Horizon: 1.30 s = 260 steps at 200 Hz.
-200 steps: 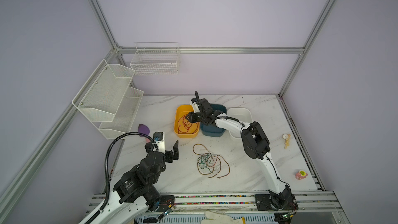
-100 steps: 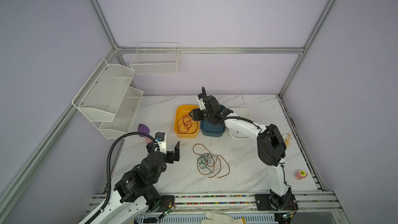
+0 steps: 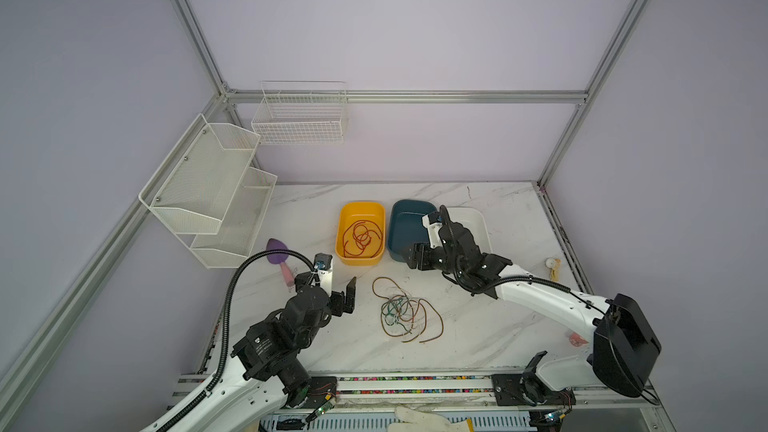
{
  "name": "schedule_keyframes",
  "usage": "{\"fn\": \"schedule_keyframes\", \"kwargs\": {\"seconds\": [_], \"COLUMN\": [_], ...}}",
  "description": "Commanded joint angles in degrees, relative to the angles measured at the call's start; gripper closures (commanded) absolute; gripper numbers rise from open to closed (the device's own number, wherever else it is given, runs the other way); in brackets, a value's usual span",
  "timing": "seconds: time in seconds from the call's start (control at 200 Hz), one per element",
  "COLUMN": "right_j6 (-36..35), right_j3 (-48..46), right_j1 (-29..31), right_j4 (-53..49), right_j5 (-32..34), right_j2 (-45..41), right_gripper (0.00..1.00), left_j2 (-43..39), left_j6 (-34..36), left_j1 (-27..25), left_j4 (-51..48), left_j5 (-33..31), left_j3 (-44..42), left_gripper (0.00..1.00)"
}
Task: Untangle the cables
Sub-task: 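Open the right gripper over the yellow tub and return it to the tangle, then grasp another red wire in the tangle with the right gripper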
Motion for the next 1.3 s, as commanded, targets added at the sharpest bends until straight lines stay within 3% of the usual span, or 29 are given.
{"fn": "schedule_keyframes", "kwargs": {"seconds": [0.0, 0.215, 0.415, 0.945, 1.295], "right_j6": [8.24, 16.04, 19.18, 22.62, 23.35], "right_j3": [-7.27, -16.37, -18.51, -20.14, -19.87], "right_j1": [1.43, 6.45, 10.86, 11.54, 12.43], "right_j4": [3.89, 5.65, 7.63, 10.64, 14.43], "right_j5": [1.28, 5.94, 8.56, 10.78, 9.30], "right_j2": [-5.97, -12.11, -9.11, -1.13, 3.28], "right_gripper": [0.27, 0.29, 0.32, 0.41, 0.55], "left_j2": [0.41, 1.20, 1.93, 2.95, 3.59], "left_j6": [0.33, 0.32, 0.30, 0.36, 0.36], "left_j1": [0.28, 0.37, 0.35, 0.34, 0.34], "left_j4": [1.12, 1.12, 1.02, 0.89, 0.84], "left_j5": [1.69, 2.45, 2.89, 3.33, 3.87], "left_j3": [0.11, 0.20, 0.38, 0.43, 0.55], "left_gripper": [0.00, 0.00, 0.00, 0.00, 0.00]}}
